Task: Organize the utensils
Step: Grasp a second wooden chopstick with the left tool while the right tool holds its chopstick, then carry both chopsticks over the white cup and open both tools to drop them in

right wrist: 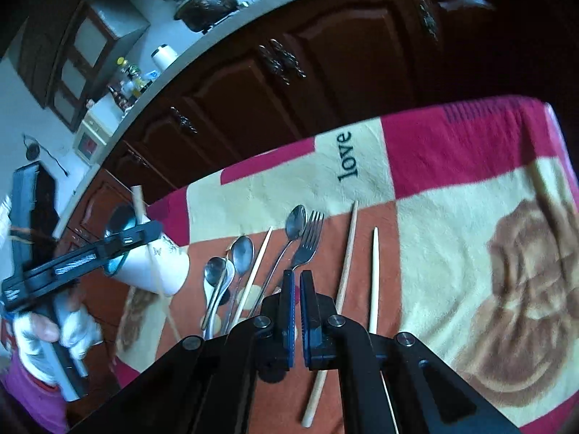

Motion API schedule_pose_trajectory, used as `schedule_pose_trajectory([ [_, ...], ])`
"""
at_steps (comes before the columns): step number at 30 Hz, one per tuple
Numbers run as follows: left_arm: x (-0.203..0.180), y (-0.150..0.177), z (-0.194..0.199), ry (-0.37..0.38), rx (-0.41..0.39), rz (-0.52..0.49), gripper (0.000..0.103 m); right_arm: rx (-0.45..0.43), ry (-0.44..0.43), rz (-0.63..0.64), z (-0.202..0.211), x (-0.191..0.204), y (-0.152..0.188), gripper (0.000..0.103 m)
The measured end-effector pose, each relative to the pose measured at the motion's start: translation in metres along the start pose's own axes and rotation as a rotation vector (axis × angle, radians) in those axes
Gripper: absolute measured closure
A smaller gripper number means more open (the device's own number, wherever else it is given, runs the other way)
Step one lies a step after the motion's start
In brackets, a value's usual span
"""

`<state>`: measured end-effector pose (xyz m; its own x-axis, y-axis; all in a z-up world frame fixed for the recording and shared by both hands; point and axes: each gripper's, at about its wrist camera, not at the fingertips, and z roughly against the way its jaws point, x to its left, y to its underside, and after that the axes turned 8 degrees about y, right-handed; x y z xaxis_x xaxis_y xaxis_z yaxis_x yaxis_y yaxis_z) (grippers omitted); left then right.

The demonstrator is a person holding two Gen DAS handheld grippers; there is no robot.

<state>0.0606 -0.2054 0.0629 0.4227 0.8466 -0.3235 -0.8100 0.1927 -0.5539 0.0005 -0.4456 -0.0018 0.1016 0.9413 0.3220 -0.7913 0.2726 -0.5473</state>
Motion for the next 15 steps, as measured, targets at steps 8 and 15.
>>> schedule_pose_trajectory([
  [8,0.009,0.025,0.036,0.033,-0.046,0.019,0.098,0.145,0.231,0.071,-0.063,-0.013,-0.001,0.083],
  [15,0.014,0.033,0.050,0.044,-0.059,0.043,0.098,0.189,0.308,0.153,-0.100,-0.011,-0.007,0.097],
])
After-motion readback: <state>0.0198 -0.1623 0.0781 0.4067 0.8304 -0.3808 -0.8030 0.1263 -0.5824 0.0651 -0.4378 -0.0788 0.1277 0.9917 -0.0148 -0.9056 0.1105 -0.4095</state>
